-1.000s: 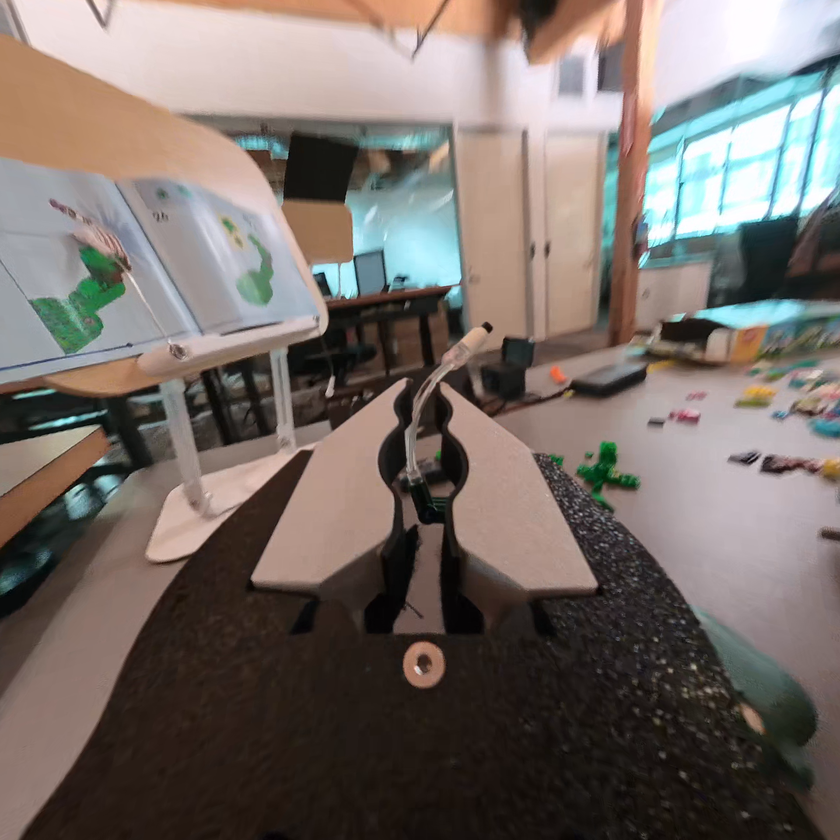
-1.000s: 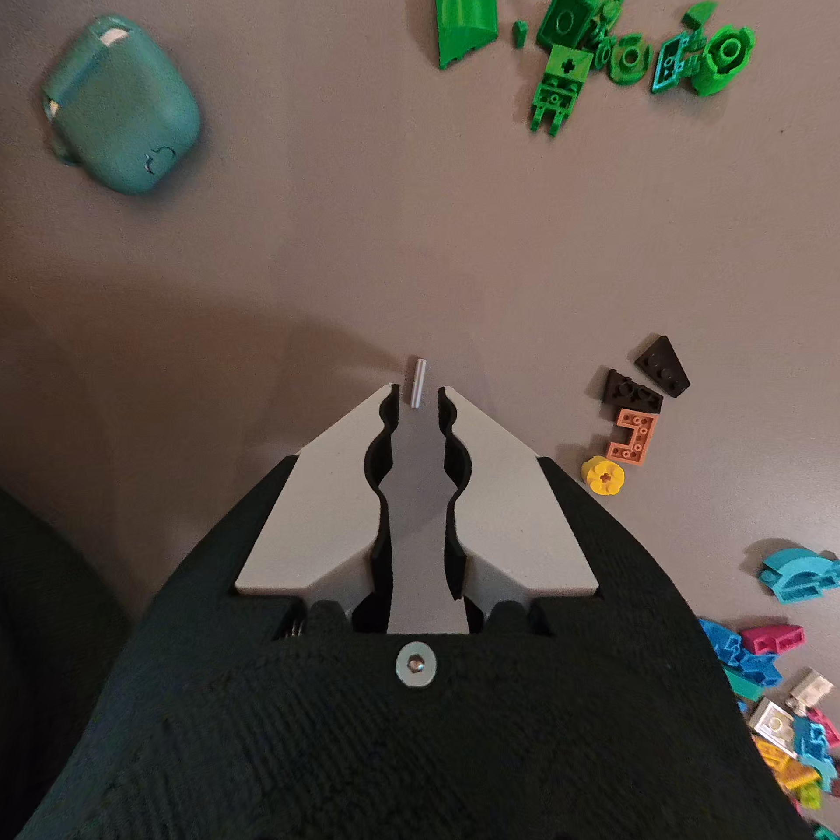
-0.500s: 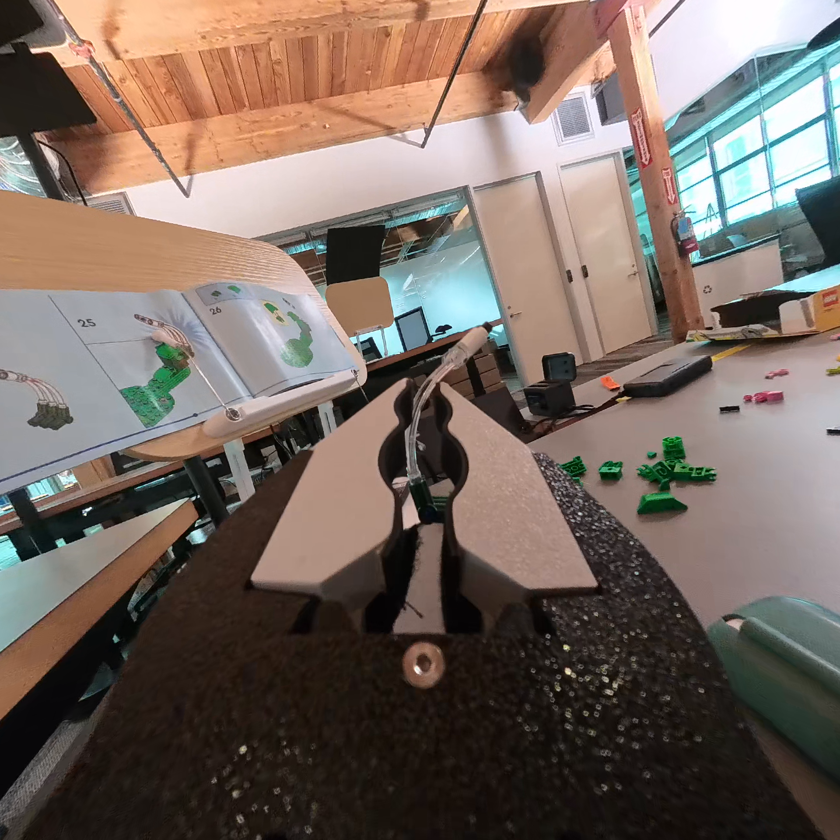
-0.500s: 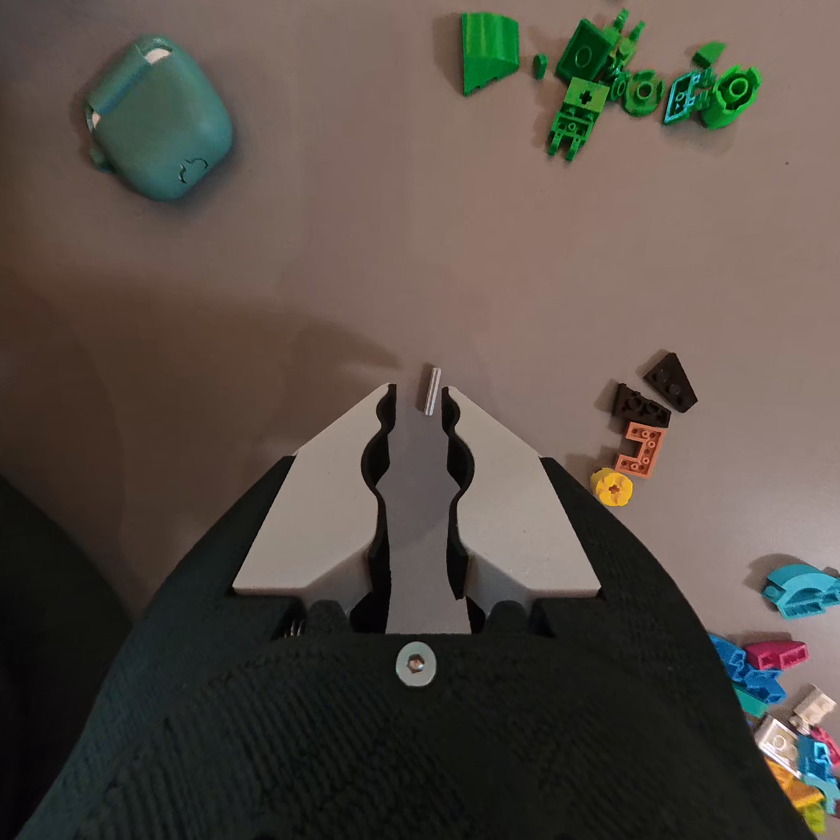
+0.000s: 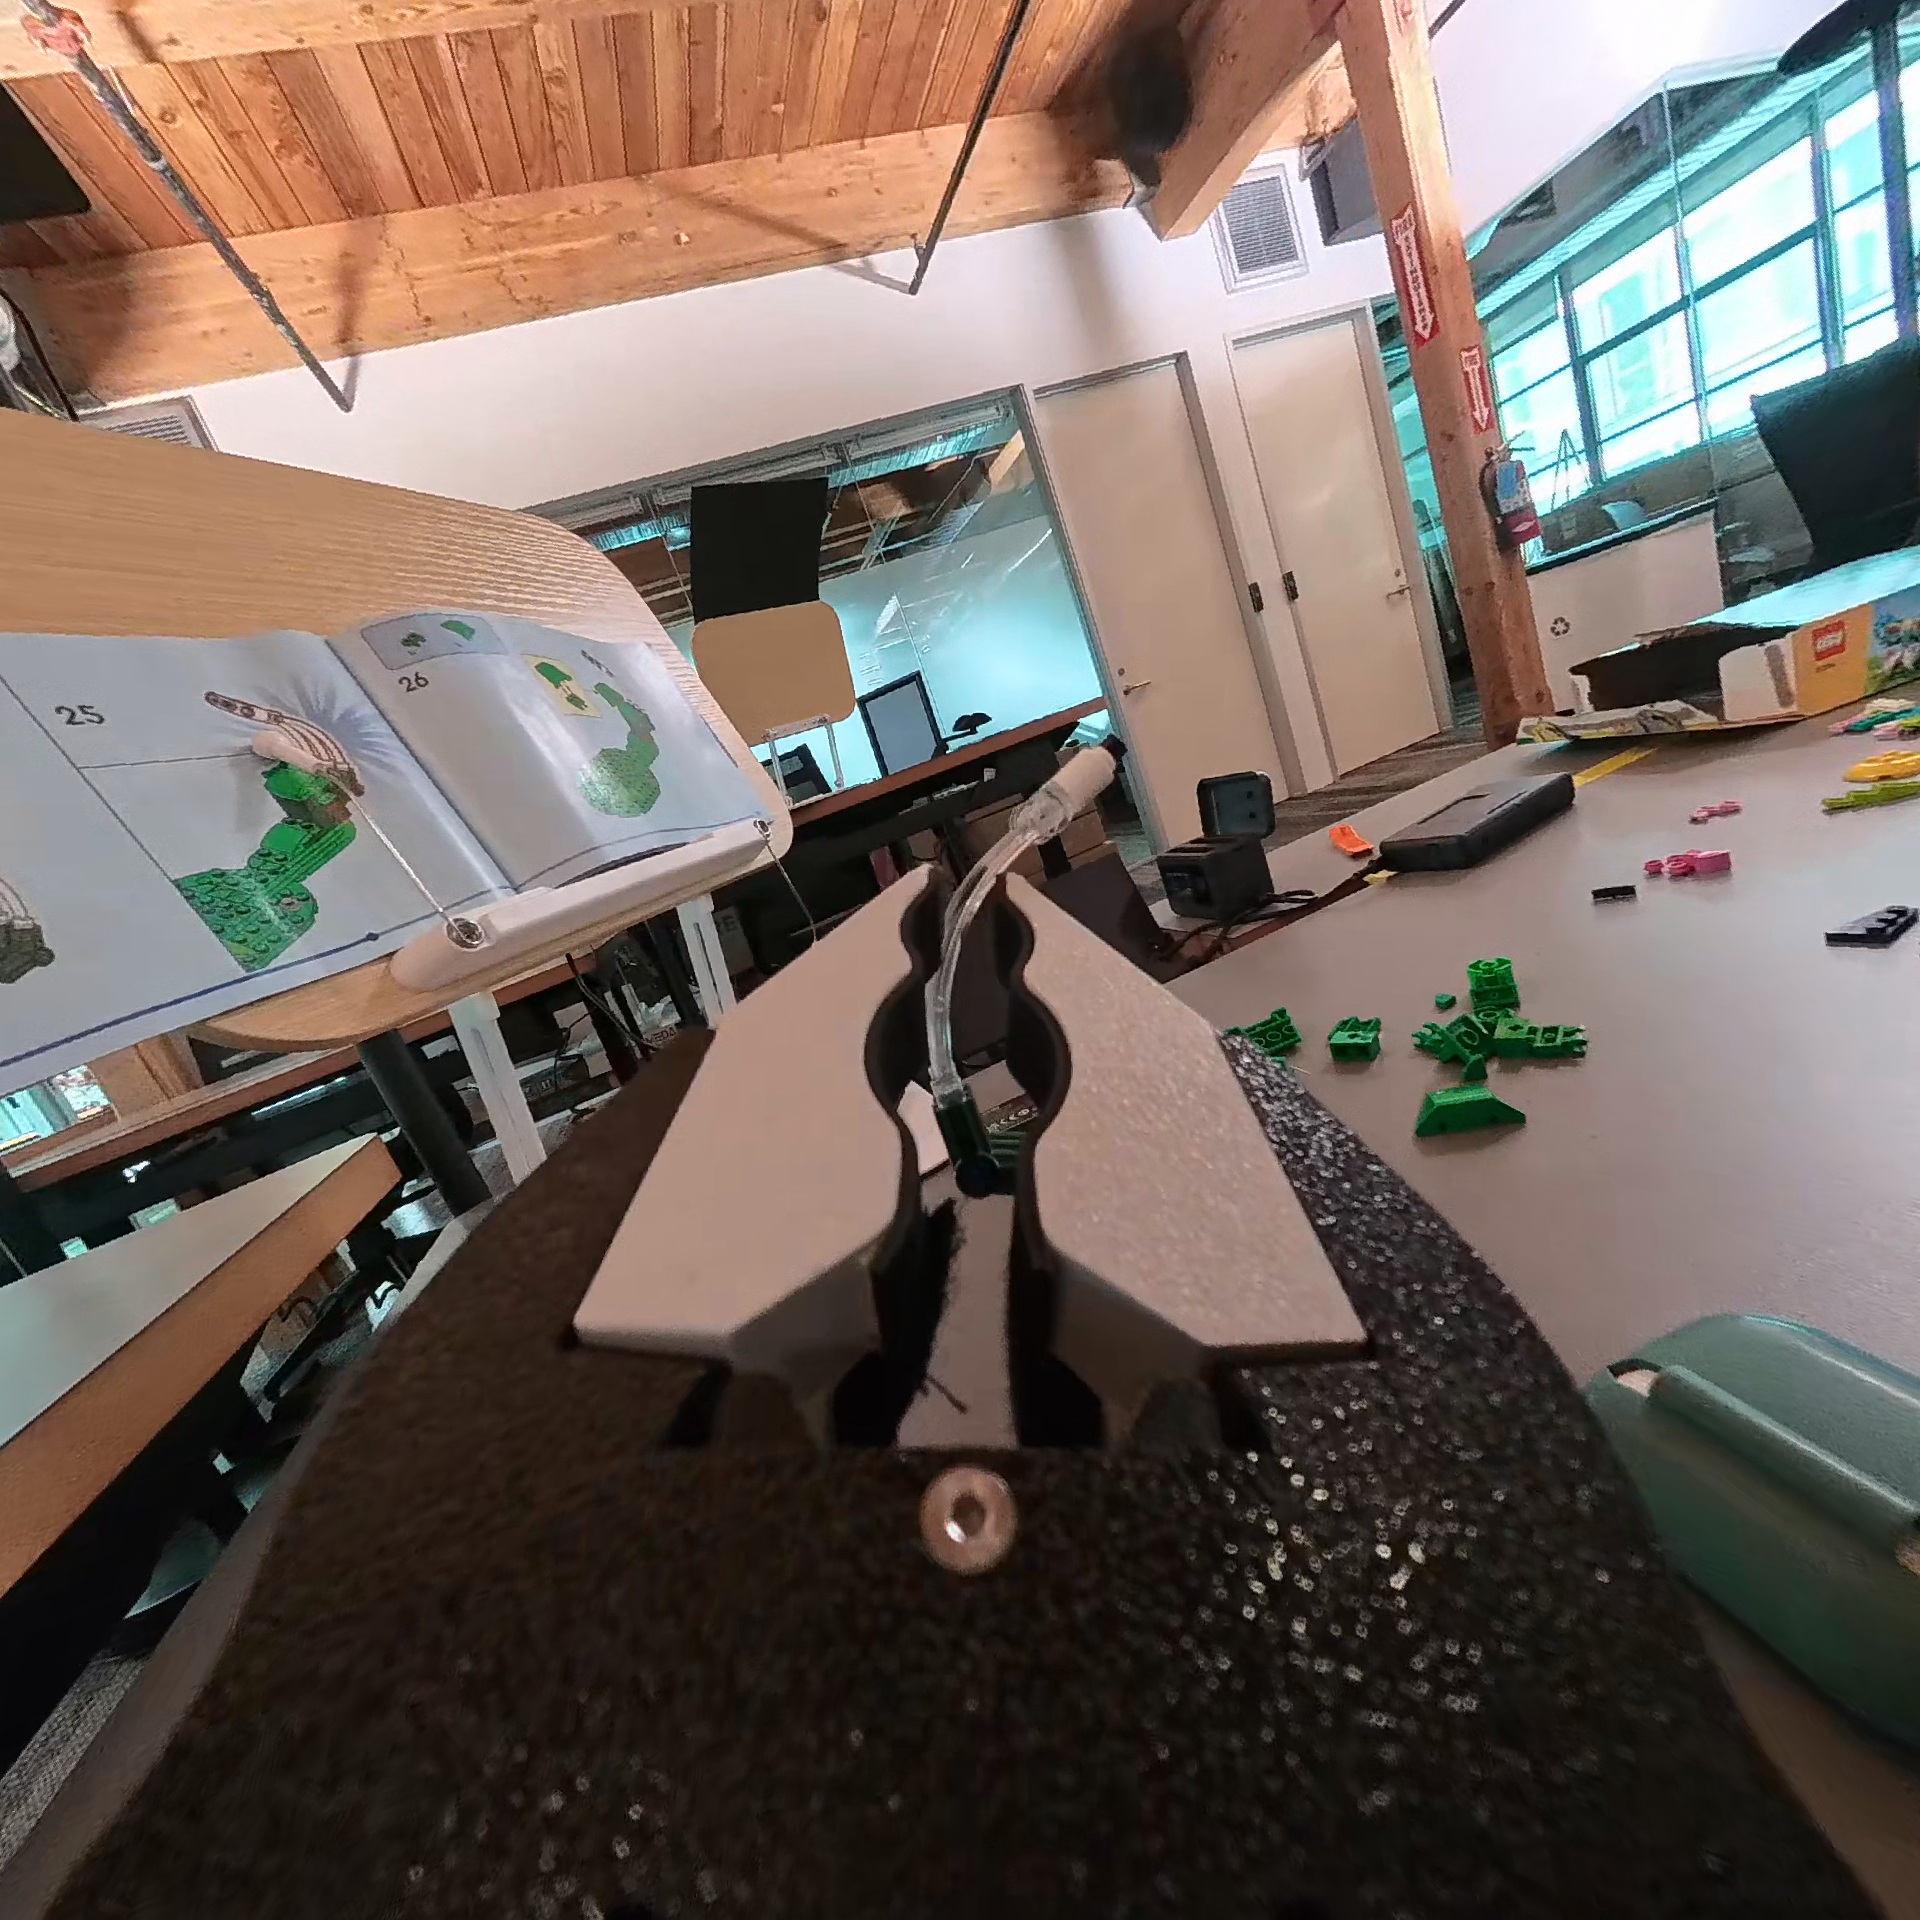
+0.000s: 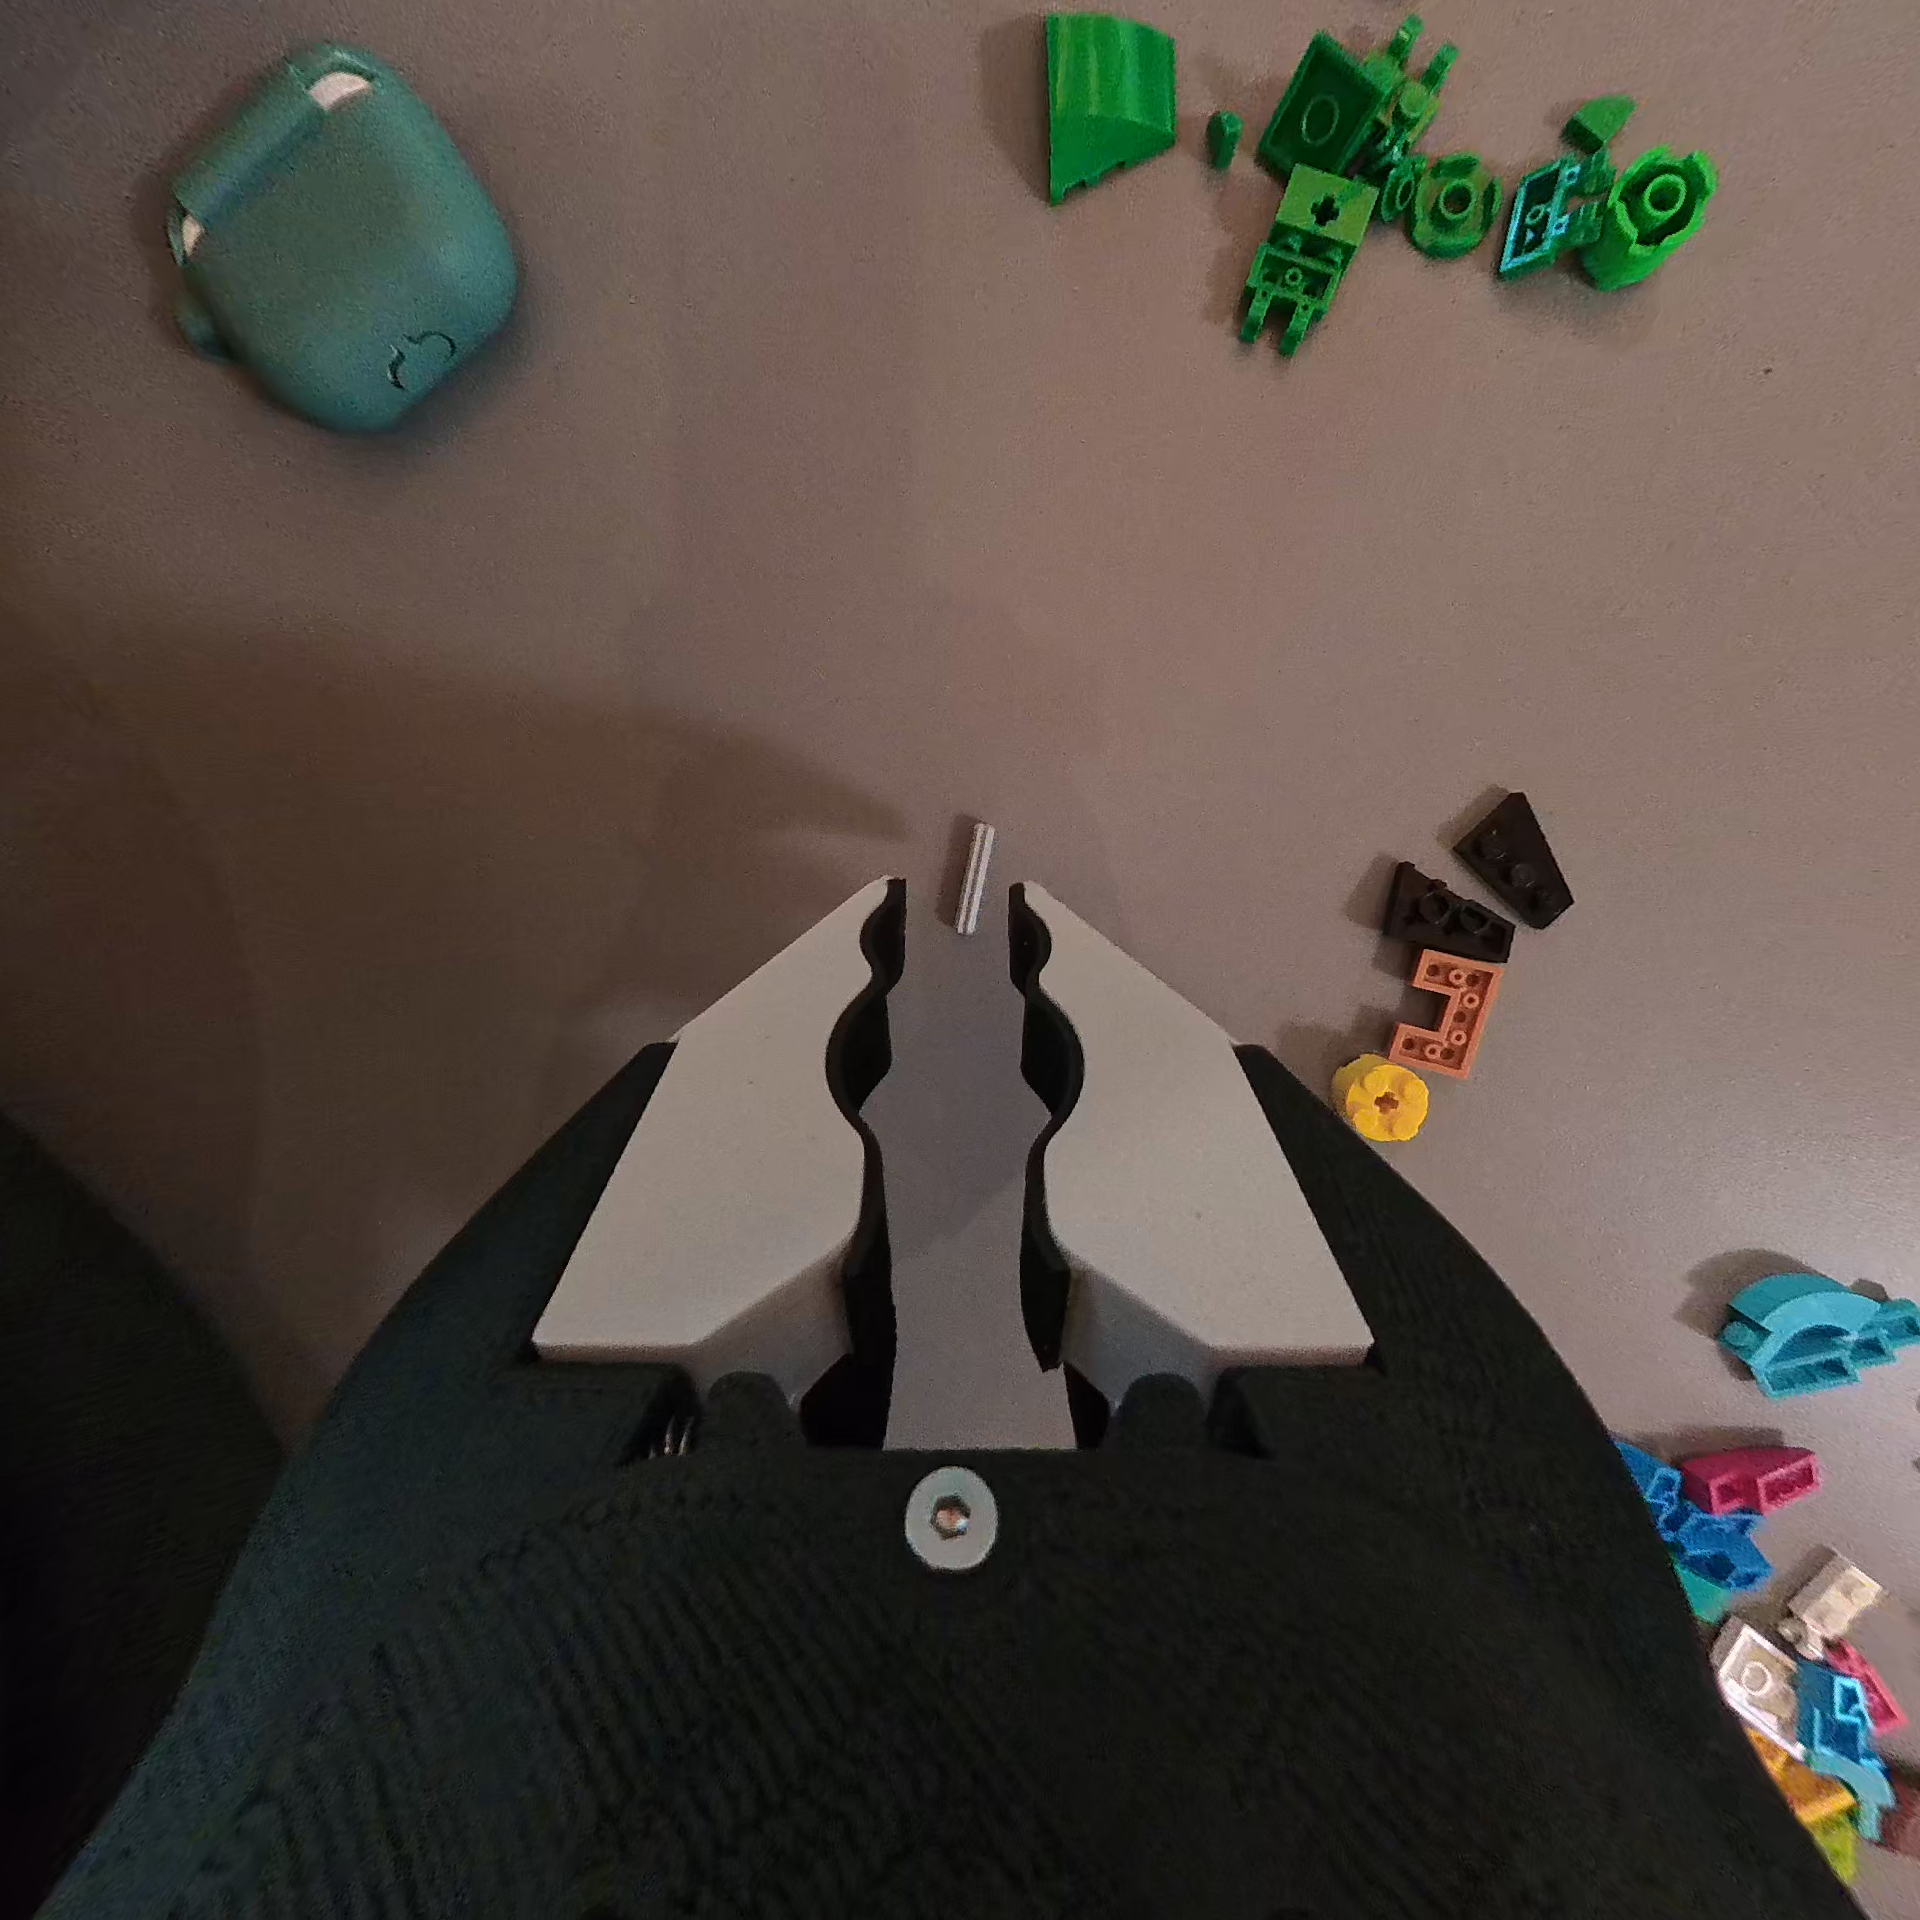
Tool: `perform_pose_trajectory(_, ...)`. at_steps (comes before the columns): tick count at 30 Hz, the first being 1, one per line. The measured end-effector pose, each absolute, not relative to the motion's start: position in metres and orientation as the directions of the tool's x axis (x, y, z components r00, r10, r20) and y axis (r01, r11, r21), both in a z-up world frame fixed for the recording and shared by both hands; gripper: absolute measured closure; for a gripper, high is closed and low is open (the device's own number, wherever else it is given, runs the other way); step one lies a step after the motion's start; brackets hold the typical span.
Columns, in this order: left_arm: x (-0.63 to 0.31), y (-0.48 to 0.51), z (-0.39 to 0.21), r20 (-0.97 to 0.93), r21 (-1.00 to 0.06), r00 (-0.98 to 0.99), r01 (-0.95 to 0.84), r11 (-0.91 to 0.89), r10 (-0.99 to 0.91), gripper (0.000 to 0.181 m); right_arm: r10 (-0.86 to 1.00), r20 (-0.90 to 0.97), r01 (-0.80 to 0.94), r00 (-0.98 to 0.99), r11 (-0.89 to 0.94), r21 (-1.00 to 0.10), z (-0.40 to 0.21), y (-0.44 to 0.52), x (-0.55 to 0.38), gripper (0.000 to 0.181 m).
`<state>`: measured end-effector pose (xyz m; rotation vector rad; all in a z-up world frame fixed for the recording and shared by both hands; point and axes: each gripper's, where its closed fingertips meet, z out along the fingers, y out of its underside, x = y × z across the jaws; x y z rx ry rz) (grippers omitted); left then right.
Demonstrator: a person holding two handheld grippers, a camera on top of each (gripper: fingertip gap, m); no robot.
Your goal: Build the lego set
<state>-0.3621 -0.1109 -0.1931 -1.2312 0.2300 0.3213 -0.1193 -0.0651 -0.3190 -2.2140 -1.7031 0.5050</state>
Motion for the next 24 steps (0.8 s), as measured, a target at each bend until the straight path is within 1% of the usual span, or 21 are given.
perform_pose_trajectory(1,-0.362,-0.111,-0.194,-0.342,-0.885,0.933,-0.360,0.296,0.114,0.175,0.968,-0.089,0.861,0.233,-0.248,-0.444,-0.319,-0.065,-0.120,0.162)
perform_pose_trajectory(13,-0.362,-0.109,-0.196,-0.332,-0.893,0.938,-0.346,0.289,0.098,0.175,0.977,-0.027,0.853,0.210,-0.197,-0.484,-0.315,-0.061,-0.129,0.165)
perform_pose_trajectory(15,-0.364,-0.109,-0.196,-0.327,-0.894,0.940,-0.342,0.290,0.102,0.176,0.980,0.007,0.843,0.200,-0.169,-0.511,-0.310,-0.058,-0.132,0.167)
perform_pose_trajectory(19,-0.366,-0.110,-0.196,-0.317,-0.896,0.942,-0.335,0.290,0.109,0.176,0.976,0.151,0.808,0.154,-0.036,-0.589,-0.288,-0.049,-0.141,0.172)
perform_pose_trajectory(22,-0.365,-0.110,-0.196,-0.321,-0.895,0.941,-0.339,0.290,0.109,0.175,0.980,0.124,0.785,0.157,-0.048,-0.617,-0.278,-0.049,-0.144,0.171)
perform_pose_trajectory(24,-0.364,-0.110,-0.196,-0.330,-0.891,0.937,-0.348,0.290,0.111,0.176,0.988,0.040,0.811,0.151,-0.100,-0.576,-0.280,-0.053,-0.140,0.170)
